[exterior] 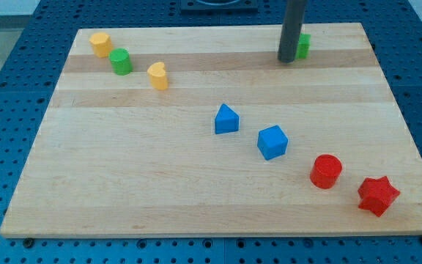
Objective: Push the yellow heart diagonal to the green star
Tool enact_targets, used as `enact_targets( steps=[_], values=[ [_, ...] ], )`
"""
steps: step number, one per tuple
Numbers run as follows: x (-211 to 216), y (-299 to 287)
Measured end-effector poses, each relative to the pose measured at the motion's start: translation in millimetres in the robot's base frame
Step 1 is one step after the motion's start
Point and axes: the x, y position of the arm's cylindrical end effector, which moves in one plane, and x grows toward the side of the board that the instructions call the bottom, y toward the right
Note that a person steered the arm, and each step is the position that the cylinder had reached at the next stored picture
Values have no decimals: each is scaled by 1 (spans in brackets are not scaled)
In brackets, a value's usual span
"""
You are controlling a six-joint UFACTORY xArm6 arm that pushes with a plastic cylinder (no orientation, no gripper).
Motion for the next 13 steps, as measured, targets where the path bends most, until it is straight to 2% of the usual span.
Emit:
enact_targets(
  steps=[1, 2, 4, 6, 7, 8, 10, 13],
  values=[
    [-10, 15],
    [-2, 5],
    [38, -89],
    [92, -230],
    [92, -278],
    [69, -274],
    [60, -259],
    [19, -184]
  ],
)
